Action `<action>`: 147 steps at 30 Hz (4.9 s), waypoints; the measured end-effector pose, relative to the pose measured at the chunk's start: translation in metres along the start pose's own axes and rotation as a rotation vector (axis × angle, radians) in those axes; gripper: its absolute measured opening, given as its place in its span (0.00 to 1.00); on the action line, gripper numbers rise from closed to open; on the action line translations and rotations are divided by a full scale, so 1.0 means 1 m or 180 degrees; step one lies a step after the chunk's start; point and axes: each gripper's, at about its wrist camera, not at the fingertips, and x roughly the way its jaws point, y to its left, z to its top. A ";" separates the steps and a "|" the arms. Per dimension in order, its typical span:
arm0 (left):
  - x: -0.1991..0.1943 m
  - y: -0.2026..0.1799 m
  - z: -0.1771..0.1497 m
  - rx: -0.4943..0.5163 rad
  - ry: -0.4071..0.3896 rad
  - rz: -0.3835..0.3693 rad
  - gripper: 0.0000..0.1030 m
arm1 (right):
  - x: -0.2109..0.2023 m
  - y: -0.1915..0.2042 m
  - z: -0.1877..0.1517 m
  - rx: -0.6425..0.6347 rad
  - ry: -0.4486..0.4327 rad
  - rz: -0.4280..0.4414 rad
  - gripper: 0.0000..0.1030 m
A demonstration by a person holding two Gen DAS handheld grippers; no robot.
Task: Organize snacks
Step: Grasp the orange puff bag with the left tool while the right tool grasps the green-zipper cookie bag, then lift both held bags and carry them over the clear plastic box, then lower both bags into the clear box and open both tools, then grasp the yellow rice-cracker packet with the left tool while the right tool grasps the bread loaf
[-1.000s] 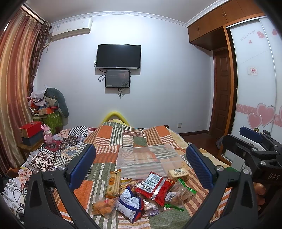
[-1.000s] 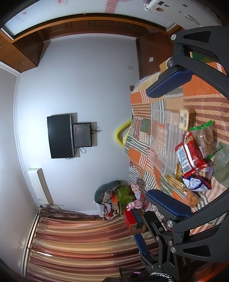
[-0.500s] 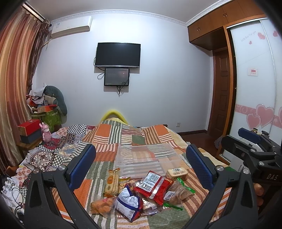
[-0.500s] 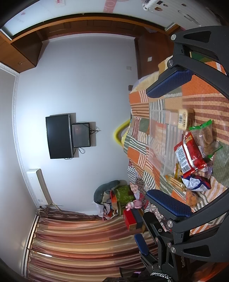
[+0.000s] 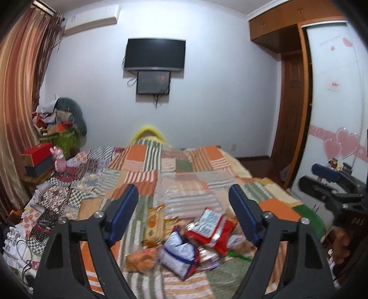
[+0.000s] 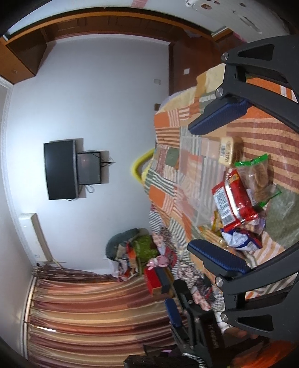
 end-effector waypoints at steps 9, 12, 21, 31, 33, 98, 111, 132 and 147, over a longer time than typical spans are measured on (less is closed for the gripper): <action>0.040 0.046 -0.028 0.0102 0.0557 0.0251 0.71 | 0.035 -0.022 -0.023 0.0083 0.0559 0.0022 0.79; 0.059 0.061 -0.046 0.0054 0.0806 0.0258 0.71 | 0.049 -0.031 -0.035 0.0166 0.0788 0.0018 0.79; 0.110 0.084 -0.100 -0.0166 0.1411 0.0102 0.80 | 0.083 -0.038 -0.063 0.0332 0.1331 0.0116 0.79; 0.144 0.080 -0.140 -0.0111 0.1826 -0.0015 0.92 | 0.116 -0.029 -0.087 0.0400 0.1752 0.0293 0.81; 0.150 0.082 -0.145 -0.0152 0.1882 -0.0013 0.92 | 0.120 -0.026 -0.090 0.0333 0.1778 0.0260 0.87; 0.184 0.027 0.008 -0.0108 0.0688 -0.0289 0.59 | 0.150 -0.052 0.006 0.0155 0.0640 -0.0137 0.64; 0.260 0.015 0.006 -0.0062 0.1092 -0.0311 0.59 | 0.202 -0.051 -0.009 0.0053 0.0990 -0.0117 0.64; 0.281 0.007 0.001 0.0073 0.1379 -0.0392 0.63 | 0.209 -0.063 -0.017 0.0089 0.1399 -0.0066 0.71; 0.203 0.054 -0.009 0.0049 0.1307 -0.0212 0.69 | 0.157 -0.067 -0.013 0.0137 0.1261 -0.0109 0.73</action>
